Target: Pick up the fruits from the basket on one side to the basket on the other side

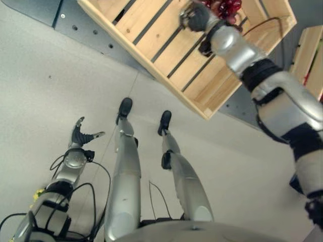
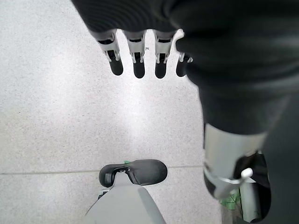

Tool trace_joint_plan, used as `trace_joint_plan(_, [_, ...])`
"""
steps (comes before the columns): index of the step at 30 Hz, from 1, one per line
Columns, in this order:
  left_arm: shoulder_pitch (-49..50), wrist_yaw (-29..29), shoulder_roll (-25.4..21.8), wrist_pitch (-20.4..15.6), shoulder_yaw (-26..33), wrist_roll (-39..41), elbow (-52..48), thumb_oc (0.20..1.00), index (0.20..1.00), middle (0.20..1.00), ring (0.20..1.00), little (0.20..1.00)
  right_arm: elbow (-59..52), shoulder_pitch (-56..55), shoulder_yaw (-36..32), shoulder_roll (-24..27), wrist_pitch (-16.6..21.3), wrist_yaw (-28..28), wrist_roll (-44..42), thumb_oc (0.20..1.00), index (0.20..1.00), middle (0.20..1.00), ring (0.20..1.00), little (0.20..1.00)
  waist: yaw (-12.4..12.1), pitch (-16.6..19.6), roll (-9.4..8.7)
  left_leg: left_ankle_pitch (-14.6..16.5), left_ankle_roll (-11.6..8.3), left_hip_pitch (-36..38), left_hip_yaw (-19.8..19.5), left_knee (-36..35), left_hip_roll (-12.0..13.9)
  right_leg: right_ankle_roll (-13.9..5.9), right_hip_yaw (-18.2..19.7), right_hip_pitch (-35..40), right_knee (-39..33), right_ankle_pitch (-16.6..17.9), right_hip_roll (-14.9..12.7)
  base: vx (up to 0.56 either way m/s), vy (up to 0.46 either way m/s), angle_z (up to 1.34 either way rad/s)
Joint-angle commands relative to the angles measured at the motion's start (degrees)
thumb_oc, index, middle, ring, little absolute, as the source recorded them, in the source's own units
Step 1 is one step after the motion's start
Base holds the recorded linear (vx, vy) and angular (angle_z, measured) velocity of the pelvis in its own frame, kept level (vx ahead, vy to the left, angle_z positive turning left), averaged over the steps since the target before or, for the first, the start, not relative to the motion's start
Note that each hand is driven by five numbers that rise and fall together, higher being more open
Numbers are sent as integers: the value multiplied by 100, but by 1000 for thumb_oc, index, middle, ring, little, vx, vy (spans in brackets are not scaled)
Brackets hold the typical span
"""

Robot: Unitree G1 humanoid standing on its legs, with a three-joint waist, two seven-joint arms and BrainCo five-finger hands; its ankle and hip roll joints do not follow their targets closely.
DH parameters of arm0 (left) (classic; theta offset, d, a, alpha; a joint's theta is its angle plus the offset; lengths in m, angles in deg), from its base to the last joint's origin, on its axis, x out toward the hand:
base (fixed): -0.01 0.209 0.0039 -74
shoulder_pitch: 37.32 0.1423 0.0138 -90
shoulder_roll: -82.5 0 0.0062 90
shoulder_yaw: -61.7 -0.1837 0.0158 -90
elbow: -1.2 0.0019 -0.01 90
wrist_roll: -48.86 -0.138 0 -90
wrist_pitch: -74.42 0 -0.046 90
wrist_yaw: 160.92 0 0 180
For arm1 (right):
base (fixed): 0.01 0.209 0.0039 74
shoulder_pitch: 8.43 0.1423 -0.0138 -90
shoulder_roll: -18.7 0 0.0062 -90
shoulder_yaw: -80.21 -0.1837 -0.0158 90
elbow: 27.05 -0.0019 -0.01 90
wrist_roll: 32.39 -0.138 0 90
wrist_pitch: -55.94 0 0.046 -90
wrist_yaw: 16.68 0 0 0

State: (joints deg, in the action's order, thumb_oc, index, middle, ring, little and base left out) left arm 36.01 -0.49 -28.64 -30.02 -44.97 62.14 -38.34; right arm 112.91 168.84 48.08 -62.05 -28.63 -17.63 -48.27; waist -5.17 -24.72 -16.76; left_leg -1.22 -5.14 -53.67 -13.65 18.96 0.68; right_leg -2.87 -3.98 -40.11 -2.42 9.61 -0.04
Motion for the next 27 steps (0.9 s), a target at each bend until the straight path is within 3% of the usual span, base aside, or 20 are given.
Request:
trace_joint_plan(1, [-37,76,-187,-120,457,100,-293,1000,1000,1000,1000,1000,-228,399,-36,237,290,237,-401,200,200,200,200,200,-70,-507,-324,-325,-21,498,-140,-509,-348,-534,-18,712,967,-1013,-79,0,0,0])
trace_joint_plan(11, [43,123,-286,-168,574,0,-283,1000,1000,1000,1000,1000,-1869,57,300,94,437,765,-1125,200,200,200,200,200,-58,-507,-373,-335,-58,486,-150,-504,-336,-528,-25,738,937,-1026,-72,0,0,0])
trace_joint_plan(12, [67,105,-309,-177,611,-36,-283,1000,1000,1000,1000,1000,-2069,77,353,101,450,816,-1085,275,275,275,275,275,-54,-507,-383,-333,-59,494,-147,-509,-329,-522,-29,738,938,-1029,-73,-2,-8,-3])
trace_joint_plan(13, [82,99,-311,-177,623,-43,-282,1000,1000,1000,1000,1000,-2089,93,359,120,467,781,-1049,918,918,918,918,918,-51,-507,-389,-331,-58,493,-141,-506,-327,-522,-28,742,937,-1027,-75,-2,-8,-3])
trace_joint_plan(14, [83,99,-311,-177,623,-43,-282,1000,1000,1000,1000,1000,-2089,93,359,120,467,781,-1049,1000,1000,1000,1000,1000,-51,-507,-390,-331,-58,493,-141,-506,-327,-522,-28,742,937,-1027,-75,-8,-2,-3])
trace_joint_plan(17, [109,72,-307,-171,626,-74,-285,1000,1000,1000,1000,1000,-1964,114,300,166,493,650,-986,1000,1000,1000,1000,1000,-39,-507,-400,-325,-55,491,-141,-492,-328,-524,-28,738,935,-1016,-79,0,0,0])
trace_joint_plan(27, [118,-17,-294,-135,522,-49,-368,1000,1000,1000,1000,1000,-27,525,-246,231,380,-81,-320,1000,1000,1000,1000,1000,-42,-507,-377,-336,-40,513,-155,-529,-318,-529,-28,740,917,-984,-66,0,0,0])
